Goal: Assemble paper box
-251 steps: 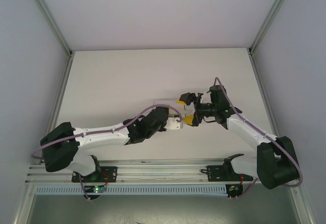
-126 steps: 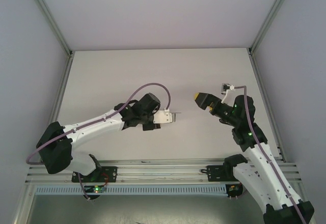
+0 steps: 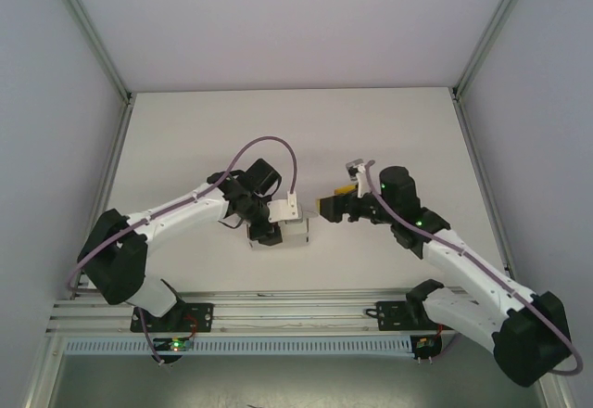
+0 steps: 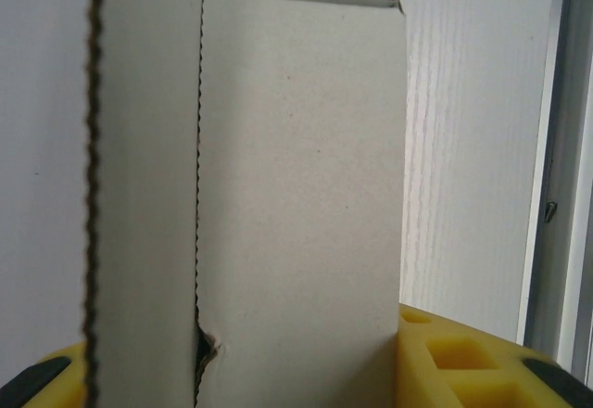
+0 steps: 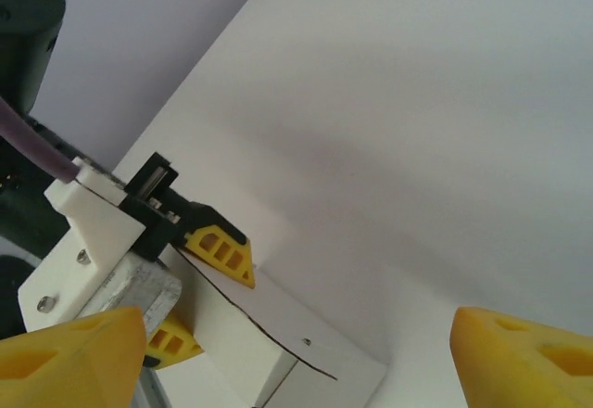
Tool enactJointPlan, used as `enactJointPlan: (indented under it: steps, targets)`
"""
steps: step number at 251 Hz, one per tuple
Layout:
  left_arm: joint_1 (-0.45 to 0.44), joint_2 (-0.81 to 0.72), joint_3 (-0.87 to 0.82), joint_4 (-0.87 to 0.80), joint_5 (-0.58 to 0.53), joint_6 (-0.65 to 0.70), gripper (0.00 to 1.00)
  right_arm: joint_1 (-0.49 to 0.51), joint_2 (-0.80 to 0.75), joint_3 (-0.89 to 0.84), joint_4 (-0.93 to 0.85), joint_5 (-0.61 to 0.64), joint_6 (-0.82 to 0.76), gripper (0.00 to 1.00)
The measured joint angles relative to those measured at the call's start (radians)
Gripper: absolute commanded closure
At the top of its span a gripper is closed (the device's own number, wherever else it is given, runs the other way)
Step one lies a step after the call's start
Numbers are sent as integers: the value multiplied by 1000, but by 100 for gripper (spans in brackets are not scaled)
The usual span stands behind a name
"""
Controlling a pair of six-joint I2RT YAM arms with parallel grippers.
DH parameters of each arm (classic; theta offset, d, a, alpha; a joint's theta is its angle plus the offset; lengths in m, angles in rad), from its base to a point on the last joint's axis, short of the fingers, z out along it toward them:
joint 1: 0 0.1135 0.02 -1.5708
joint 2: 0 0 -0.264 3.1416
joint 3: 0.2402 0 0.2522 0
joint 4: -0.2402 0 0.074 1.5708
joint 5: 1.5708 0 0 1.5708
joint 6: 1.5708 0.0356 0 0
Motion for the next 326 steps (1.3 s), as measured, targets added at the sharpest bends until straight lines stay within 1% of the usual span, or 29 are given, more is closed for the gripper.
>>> enactJointPlan:
  steps: [10,42,58,78,89,101,130,138,156,177,199,249,265,305,313,326]
  targets:
    - [1,4,0,0,0,0,63,2,21,4,5,-7,-25,25]
    - [5,12,4,1,-8,-1,62,16,109,11,15,-32,-94,30]
    - [4,16,7,2,-12,-1,62,21,154,17,19,-51,-117,32]
    - [4,19,10,6,-20,-4,62,28,195,24,21,-75,-137,32]
    - [4,23,13,6,-23,-5,62,32,208,28,21,-83,-148,32]
    - [4,27,16,9,-25,-5,61,36,217,32,23,-98,-156,35]
    - [5,45,33,12,-28,-4,60,48,237,45,29,-131,-178,39]
    - [5,51,40,8,-30,-4,60,53,242,50,27,-130,-187,39]
    - [8,56,46,4,-29,-4,60,54,252,65,15,-126,-208,42]
    - [13,56,46,5,-30,-5,59,64,262,88,-7,-114,-232,53]
    - [18,57,46,5,-31,-5,58,72,277,113,-32,-103,-253,58]
    - [18,57,46,5,-31,-3,58,84,290,133,-60,-64,-262,58]
    - [18,57,46,5,-31,-4,58,85,290,135,-63,-55,-269,63]
    - [18,57,46,6,-31,-4,58,91,293,135,-67,-32,-277,63]
    - [17,57,46,6,-31,-4,58,91,294,135,-66,-31,-277,65]
    - [17,57,46,6,-31,-4,58,91,296,135,-68,-26,-281,72]
